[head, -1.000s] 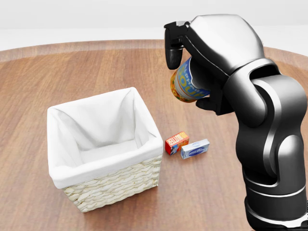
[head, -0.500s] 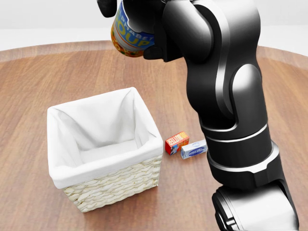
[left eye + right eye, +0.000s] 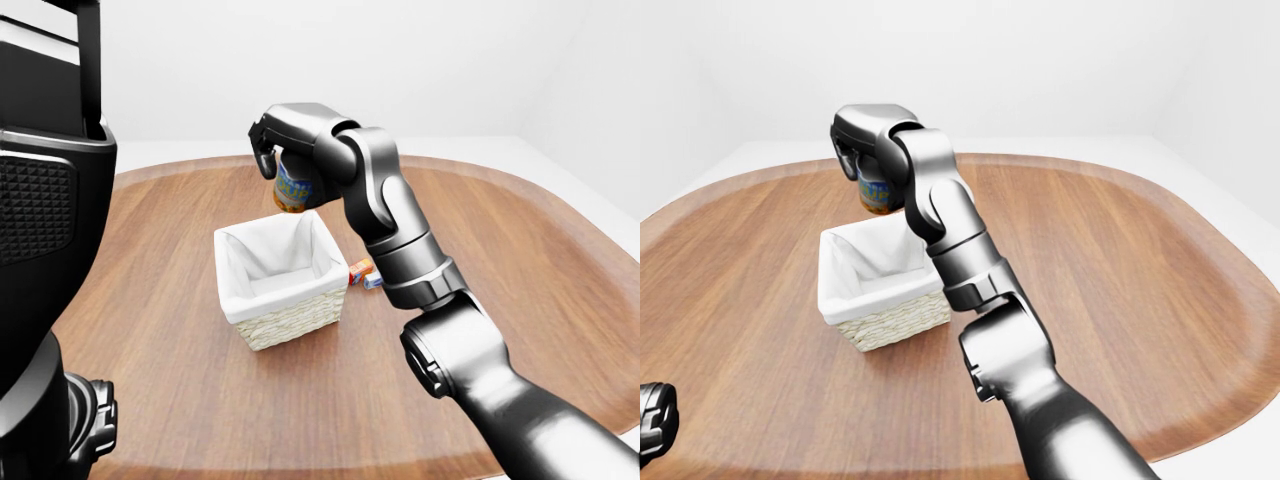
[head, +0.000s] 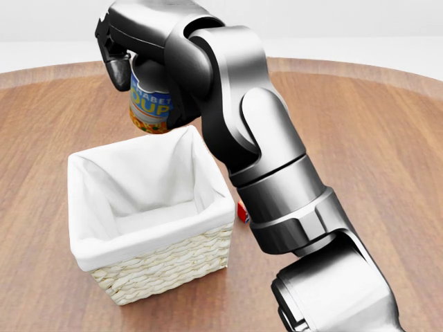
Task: Pick up the alphabet soup and put it in the basket.
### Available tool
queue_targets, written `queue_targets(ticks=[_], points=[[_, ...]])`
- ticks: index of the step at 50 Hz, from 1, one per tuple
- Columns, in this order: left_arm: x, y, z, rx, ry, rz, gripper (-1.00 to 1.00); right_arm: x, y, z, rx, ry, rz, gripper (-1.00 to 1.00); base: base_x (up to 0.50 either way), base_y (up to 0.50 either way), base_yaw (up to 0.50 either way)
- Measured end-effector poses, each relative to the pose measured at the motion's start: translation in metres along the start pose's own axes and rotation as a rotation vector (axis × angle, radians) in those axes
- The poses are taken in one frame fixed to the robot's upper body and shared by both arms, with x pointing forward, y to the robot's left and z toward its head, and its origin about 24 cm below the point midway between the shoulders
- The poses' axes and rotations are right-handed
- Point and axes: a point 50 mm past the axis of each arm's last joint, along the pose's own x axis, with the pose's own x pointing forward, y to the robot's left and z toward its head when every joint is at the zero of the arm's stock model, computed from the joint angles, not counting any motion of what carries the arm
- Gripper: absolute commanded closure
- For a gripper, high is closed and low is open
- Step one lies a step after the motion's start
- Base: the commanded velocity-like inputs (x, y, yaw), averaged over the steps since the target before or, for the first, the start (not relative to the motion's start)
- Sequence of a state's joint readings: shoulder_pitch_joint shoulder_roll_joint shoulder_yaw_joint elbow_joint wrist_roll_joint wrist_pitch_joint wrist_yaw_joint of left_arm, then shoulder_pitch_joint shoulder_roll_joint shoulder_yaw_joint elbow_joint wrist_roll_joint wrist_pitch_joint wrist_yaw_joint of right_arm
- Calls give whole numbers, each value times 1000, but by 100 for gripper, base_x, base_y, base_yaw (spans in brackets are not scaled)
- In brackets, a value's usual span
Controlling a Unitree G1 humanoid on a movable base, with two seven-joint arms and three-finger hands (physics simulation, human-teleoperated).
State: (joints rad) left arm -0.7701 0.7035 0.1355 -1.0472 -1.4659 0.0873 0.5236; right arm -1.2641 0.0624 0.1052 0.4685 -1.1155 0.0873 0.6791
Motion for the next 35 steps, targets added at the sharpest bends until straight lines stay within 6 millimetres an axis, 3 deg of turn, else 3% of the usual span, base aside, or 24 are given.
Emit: queue_targets(ticks=[16, 35], points=[[-1, 1, -4, 23, 9, 11, -100, 26, 34, 6, 26, 22, 113, 93, 0, 0, 0], [-1, 1, -3, 12, 7, 6, -100, 40, 56, -1, 42, 84, 140, 92, 0, 0, 0]])
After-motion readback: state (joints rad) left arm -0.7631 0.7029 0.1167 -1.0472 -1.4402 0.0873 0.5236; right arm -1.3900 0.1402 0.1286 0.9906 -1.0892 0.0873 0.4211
